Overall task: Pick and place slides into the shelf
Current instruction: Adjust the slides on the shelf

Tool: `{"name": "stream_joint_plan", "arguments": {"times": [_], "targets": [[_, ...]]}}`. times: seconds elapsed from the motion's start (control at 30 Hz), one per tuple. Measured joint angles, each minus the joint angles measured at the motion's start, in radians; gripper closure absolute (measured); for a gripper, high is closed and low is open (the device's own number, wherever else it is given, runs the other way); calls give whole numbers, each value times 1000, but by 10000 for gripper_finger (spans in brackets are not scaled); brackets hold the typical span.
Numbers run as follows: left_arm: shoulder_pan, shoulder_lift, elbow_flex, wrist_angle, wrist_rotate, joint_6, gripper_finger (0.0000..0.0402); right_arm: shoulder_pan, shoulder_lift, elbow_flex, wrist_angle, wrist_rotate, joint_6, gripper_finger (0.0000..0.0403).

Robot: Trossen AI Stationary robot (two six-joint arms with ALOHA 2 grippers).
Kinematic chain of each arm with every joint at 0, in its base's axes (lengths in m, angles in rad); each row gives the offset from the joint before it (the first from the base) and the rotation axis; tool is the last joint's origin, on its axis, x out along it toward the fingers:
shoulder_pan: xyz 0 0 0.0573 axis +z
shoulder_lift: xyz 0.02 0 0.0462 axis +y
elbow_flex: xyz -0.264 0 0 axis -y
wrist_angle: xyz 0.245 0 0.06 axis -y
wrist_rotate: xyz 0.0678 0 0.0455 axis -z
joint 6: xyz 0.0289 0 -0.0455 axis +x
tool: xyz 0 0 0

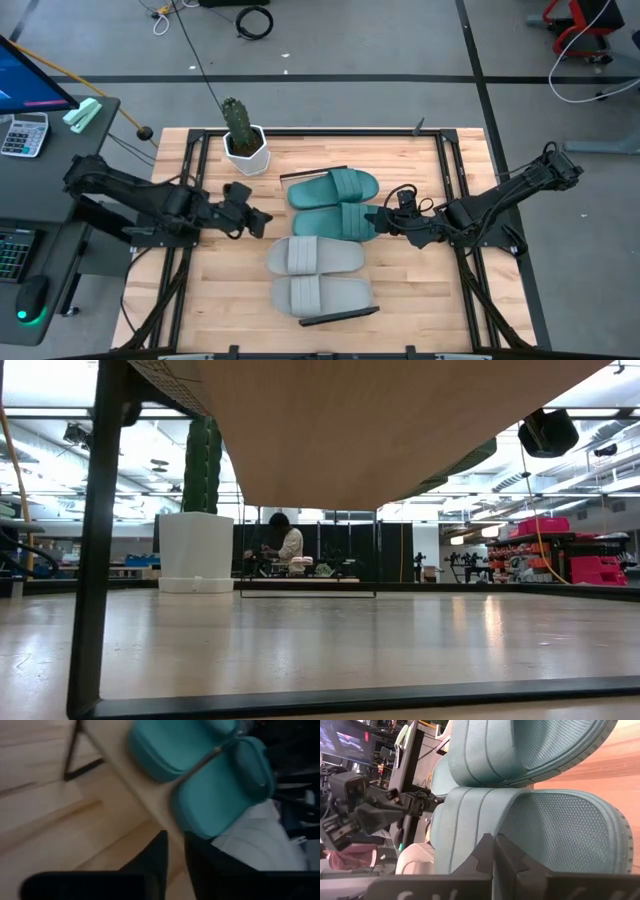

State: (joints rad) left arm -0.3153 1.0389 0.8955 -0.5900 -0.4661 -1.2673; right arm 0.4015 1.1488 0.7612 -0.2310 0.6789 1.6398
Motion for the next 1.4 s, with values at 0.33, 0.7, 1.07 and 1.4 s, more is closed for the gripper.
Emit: {"name": "stream_joint_plan", "arguments": {"times": [0.33,0.7,1.07,1.4], "targets": [[-44,107,0,182,26,39,391,0,0,0,0,0,3,395],[-95,141,0,190,106,-8,394,0,0,0,2,-4,6,395],[-75,141,0,234,155,-4,374,0,0,0,2,1,6,393],[-68,141,0,271,154,5,389,0,0,0,2,3,6,381]]}}
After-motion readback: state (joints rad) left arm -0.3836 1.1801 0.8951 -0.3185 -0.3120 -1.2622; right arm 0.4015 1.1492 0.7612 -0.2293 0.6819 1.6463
